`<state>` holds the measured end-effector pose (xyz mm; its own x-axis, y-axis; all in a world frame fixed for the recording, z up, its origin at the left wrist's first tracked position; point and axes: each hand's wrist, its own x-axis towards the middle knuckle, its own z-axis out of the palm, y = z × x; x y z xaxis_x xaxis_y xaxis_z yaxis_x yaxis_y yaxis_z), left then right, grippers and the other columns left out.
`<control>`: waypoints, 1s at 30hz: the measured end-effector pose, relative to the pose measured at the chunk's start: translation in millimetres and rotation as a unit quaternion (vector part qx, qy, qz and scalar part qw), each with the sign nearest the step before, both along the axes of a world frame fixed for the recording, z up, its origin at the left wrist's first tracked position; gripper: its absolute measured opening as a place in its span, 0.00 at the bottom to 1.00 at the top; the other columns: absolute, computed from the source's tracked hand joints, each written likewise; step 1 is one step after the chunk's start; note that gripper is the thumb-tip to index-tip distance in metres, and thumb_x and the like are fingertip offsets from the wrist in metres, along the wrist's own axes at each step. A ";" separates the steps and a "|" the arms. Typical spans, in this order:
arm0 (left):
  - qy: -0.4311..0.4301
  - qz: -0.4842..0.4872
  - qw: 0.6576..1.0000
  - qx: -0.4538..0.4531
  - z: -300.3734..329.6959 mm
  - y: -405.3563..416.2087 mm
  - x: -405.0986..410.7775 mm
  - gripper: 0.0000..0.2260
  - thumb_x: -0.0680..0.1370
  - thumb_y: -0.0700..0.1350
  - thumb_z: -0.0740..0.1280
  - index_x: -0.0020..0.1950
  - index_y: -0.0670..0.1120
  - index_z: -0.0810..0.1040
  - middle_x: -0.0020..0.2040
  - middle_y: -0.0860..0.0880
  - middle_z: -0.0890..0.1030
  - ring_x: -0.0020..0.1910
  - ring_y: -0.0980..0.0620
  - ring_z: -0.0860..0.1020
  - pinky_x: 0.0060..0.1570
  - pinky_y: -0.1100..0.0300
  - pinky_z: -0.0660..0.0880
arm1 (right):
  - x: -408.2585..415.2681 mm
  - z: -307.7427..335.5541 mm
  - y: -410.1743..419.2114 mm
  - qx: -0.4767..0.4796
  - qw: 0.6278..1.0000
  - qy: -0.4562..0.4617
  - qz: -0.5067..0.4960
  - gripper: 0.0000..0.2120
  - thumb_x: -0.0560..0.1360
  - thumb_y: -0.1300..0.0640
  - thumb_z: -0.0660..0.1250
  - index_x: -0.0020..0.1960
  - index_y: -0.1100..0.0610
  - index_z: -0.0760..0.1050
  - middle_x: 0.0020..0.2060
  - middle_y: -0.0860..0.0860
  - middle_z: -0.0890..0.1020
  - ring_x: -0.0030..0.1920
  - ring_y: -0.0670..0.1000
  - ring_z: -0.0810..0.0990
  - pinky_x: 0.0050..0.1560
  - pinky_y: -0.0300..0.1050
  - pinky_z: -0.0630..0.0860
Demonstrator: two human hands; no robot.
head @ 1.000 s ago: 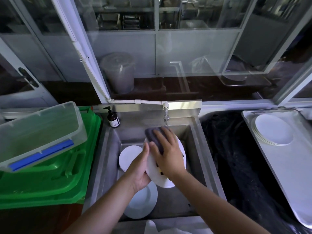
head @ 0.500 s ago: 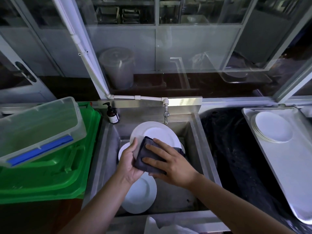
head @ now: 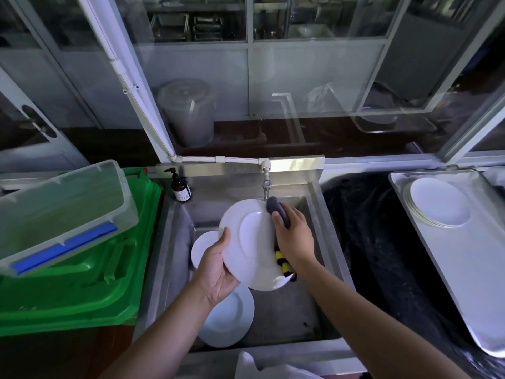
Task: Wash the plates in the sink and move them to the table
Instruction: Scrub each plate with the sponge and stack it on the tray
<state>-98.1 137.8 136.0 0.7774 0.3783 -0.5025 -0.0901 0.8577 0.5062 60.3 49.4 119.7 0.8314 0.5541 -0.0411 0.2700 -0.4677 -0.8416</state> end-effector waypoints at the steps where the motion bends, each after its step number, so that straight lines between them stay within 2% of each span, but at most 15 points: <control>1: 0.007 -0.008 1.000 0.012 1.4 -1.9 0.5 0.25 0.84 0.57 0.57 0.73 0.41 0.74 0.69 0.37 0.79 0.67 0.38 0.78 0.67 0.40 0.74 | -4.8 2.9 3.9 -0.007 1.000 -0.025 0.000 0.20 0.82 0.42 0.60 0.73 0.42 0.71 0.70 0.43 0.72 0.68 0.49 0.71 0.61 0.47 0.69; 5: 0.021 -0.035 0.999 0.023 0.3 -6.5 -0.4 0.24 0.84 0.57 0.58 0.74 0.44 0.74 0.69 0.37 0.78 0.70 0.37 0.76 0.71 0.40 0.68 | -35.8 5.2 15.6 0.003 0.978 -0.183 0.099 0.22 0.82 0.43 0.60 0.74 0.48 0.70 0.75 0.49 0.68 0.76 0.55 0.62 0.74 0.52 0.63; 7: 0.014 -0.035 0.999 0.011 -3.1 -5.1 -5.3 0.24 0.84 0.56 0.57 0.74 0.45 0.75 0.69 0.37 0.78 0.69 0.37 0.76 0.69 0.40 0.70 | -35.0 6.6 15.6 0.012 0.962 -0.225 0.157 0.24 0.81 0.39 0.57 0.73 0.47 0.72 0.75 0.49 0.68 0.77 0.57 0.62 0.73 0.51 0.63; 10: -0.017 -0.033 0.999 -0.003 -5.9 -1.5 -15.2 0.26 0.83 0.57 0.58 0.75 0.43 0.73 0.71 0.37 0.77 0.68 0.37 0.77 0.63 0.41 0.77 | -12.5 8.9 10.6 0.026 0.952 -0.244 0.181 0.23 0.81 0.40 0.61 0.71 0.48 0.74 0.72 0.49 0.72 0.71 0.53 0.70 0.68 0.49 0.69; 11: -0.022 -0.030 0.999 -0.009 -8.1 0.3 -17.9 0.27 0.83 0.57 0.58 0.75 0.42 0.72 0.71 0.37 0.76 0.69 0.37 0.77 0.63 0.41 0.78 | -4.3 10.9 8.6 0.020 0.964 -0.207 0.167 0.22 0.81 0.40 0.61 0.71 0.46 0.73 0.71 0.46 0.73 0.69 0.51 0.72 0.66 0.47 0.71; 13: -0.031 -0.021 0.999 -0.016 -10.4 3.5 -21.9 0.28 0.83 0.58 0.56 0.75 0.41 0.73 0.72 0.36 0.75 0.70 0.36 0.75 0.65 0.37 0.75 | 12.4 14.1 5.1 0.006 0.991 -0.075 0.109 0.19 0.81 0.40 0.61 0.70 0.43 0.73 0.65 0.43 0.77 0.64 0.47 0.75 0.60 0.44 0.72; 15: -0.043 -0.001 0.999 -0.018 -12.1 8.2 -24.3 0.27 0.84 0.58 0.55 0.73 0.42 0.76 0.73 0.37 0.74 0.71 0.35 0.74 0.68 0.34 0.71 | 23.6 14.0 -0.4 0.006 0.997 0.053 0.052 0.15 0.81 0.41 0.60 0.64 0.43 0.77 0.55 0.43 0.82 0.58 0.49 0.80 0.57 0.46 0.75; 17: -0.052 0.031 0.998 -0.012 -11.8 12.0 -23.0 0.26 0.85 0.58 0.55 0.75 0.43 0.74 0.73 0.38 0.74 0.72 0.36 0.73 0.72 0.32 0.65 | 18.7 10.8 -9.3 0.032 0.993 0.109 0.027 0.12 0.82 0.42 0.60 0.61 0.40 0.77 0.49 0.40 0.83 0.56 0.47 0.81 0.54 0.44 0.76; 18: -0.058 0.047 0.997 -0.010 -11.2 13.2 -20.1 0.26 0.85 0.58 0.55 0.76 0.42 0.72 0.74 0.38 0.73 0.72 0.36 0.72 0.73 0.32 0.63 | 11.7 8.2 -11.4 0.046 0.992 0.120 0.022 0.12 0.83 0.44 0.60 0.64 0.40 0.76 0.51 0.38 0.82 0.56 0.44 0.80 0.53 0.40 0.75; 19: -0.060 0.060 0.996 -0.011 -9.5 13.0 -16.4 0.27 0.85 0.58 0.55 0.77 0.42 0.70 0.74 0.38 0.73 0.73 0.36 0.72 0.74 0.33 0.62 | 2.3 3.4 -12.7 0.053 0.993 0.106 0.013 0.15 0.83 0.45 0.60 0.68 0.41 0.75 0.56 0.40 0.80 0.59 0.44 0.78 0.56 0.38 0.73; 21: -0.058 0.073 0.996 -0.007 -8.4 11.2 -7.0 0.28 0.85 0.59 0.56 0.78 0.42 0.68 0.75 0.37 0.72 0.74 0.36 0.71 0.75 0.35 0.61 | -21.7 -7.9 -13.6 0.042 0.999 0.010 0.012 0.20 0.83 0.46 0.61 0.73 0.46 0.72 0.70 0.47 0.73 0.70 0.48 0.71 0.67 0.43 0.68; 23: -0.047 0.062 0.997 -0.009 -6.0 6.7 1.0 0.30 0.84 0.60 0.57 0.78 0.41 0.68 0.74 0.37 0.73 0.74 0.37 0.71 0.75 0.38 0.63 | -46.9 -19.1 -11.4 0.044 0.988 -0.133 0.069 0.20 0.83 0.45 0.61 0.72 0.49 0.73 0.74 0.51 0.69 0.75 0.55 0.65 0.74 0.51 0.65; 25: -0.030 0.050 0.998 -0.019 -4.3 2.8 5.9 0.30 0.83 0.60 0.58 0.78 0.41 0.69 0.73 0.37 0.75 0.73 0.39 0.72 0.74 0.43 0.67 | -64.7 -25.6 -9.4 0.048 0.964 -0.232 0.124 0.21 0.83 0.45 0.60 0.72 0.50 0.74 0.75 0.52 0.70 0.78 0.58 0.62 0.77 0.52 0.61; 28: -0.024 0.047 0.998 -0.019 -4.8 0.7 6.5 0.28 0.84 0.59 0.57 0.76 0.41 0.70 0.72 0.39 0.76 0.71 0.41 0.75 0.71 0.46 0.72 | -64.4 -20.5 -4.3 0.044 0.950 -0.259 0.166 0.21 0.83 0.44 0.59 0.73 0.49 0.73 0.76 0.51 0.69 0.79 0.59 0.61 0.78 0.53 0.61; 30: -0.017 0.039 0.999 -0.010 -4.0 0.5 6.4 0.27 0.84 0.59 0.57 0.76 0.43 0.71 0.72 0.39 0.76 0.72 0.40 0.73 0.74 0.42 0.66 | -46.2 -16.0 4.0 0.042 0.952 -0.243 0.182 0.21 0.83 0.44 0.60 0.73 0.49 0.73 0.76 0.51 0.69 0.77 0.58 0.63 0.77 0.53 0.63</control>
